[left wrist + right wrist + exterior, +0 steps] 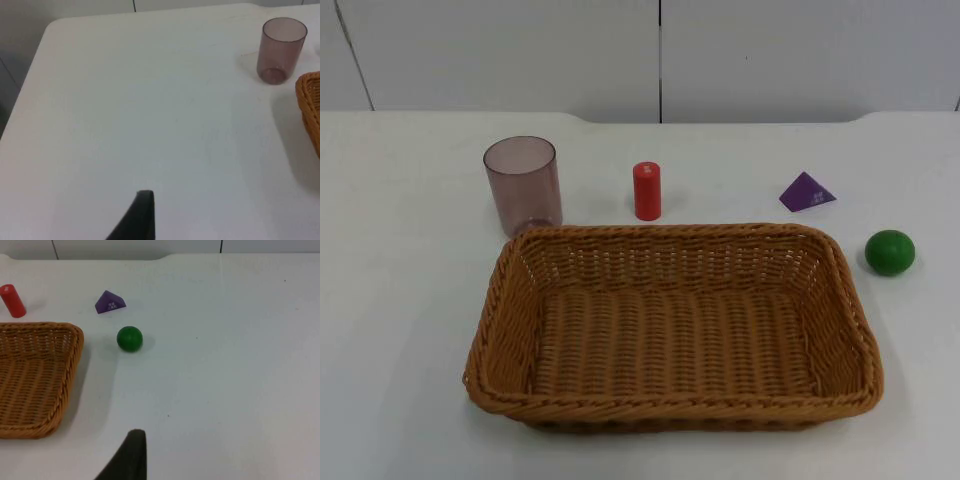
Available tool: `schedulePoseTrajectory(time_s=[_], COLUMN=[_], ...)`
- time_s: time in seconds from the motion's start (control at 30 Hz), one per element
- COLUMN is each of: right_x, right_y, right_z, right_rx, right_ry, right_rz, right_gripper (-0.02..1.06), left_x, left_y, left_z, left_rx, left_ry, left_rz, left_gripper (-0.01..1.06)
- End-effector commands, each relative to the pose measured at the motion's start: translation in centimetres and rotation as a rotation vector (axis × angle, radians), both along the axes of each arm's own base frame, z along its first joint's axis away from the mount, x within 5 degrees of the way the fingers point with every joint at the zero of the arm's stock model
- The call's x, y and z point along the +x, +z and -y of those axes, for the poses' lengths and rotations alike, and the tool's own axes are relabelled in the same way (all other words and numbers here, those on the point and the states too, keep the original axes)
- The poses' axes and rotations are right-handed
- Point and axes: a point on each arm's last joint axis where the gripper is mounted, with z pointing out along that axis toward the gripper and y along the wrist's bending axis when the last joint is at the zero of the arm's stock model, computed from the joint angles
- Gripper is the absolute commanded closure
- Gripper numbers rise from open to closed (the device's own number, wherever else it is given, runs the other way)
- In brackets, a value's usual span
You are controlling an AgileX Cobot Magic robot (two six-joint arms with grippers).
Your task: Pick up the basket with the left hand and place the triangular block into the basket with the right hand.
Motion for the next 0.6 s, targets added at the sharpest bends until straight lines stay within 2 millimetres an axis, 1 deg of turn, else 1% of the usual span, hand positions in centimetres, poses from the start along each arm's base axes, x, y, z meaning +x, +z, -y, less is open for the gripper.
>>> schedulePoseTrajectory(time_s=[0.0,0.07,0.13,0.2,0.23,0.27,0.37,0.4,0.43,0.53,0.57], right_x=[0.0,0.0,-0.3,0.1,0.1,0.6,2.3,3.0,3.0,5.4,6.3], right_y=[0.1,0.2,1.0,2.8,2.8,3.7,6.8,7.8,7.8,10.5,11.3], right_z=[0.0,0.0,0.0,0.0,0.0,0.0,0.0,0.0,0.0,0.0,0.0], right_rx=[-0.001,-0.001,0.008,0.021,0.021,0.025,0.046,0.046,0.046,0.042,0.042], right_ry=[-0.001,-0.001,-0.006,-0.015,-0.015,-0.017,-0.026,-0.025,-0.025,-0.025,-0.024], right_rz=[0.013,0.018,0.051,0.064,0.064,0.067,0.094,0.094,0.094,0.123,0.133], right_gripper=[-0.01,-0.01,-0.01,-0.01,-0.01,-0.01,-0.01,-0.01,-0.01,-0.01,-0.01], left_x=[0.0,0.0,-0.4,0.5,0.5,1.1,3.6,4.9,4.9,8.0,9.1], left_y=[0.1,0.3,1.4,3.0,3.0,4.0,7.2,8.2,8.2,10.9,11.4], left_z=[-0.1,-0.2,-0.4,-0.7,-0.7,-0.7,-0.5,-0.5,-0.5,-0.2,-0.1], left_rx=[-0.011,-0.028,-0.084,-0.07,-0.07,-0.065,-0.065,-0.068,-0.068,-0.086,-0.094], left_ry=[0.011,0.031,0.083,0.113,0.113,0.112,0.099,0.097,0.097,0.086,0.084], left_rz=[0.019,0.032,0.079,0.071,0.071,0.089,0.155,0.162,0.162,0.134,0.112], left_gripper=[0.0,0.0,0.0,0.0,0.0,0.0,0.0,0.0,0.0,0.0,0.0])
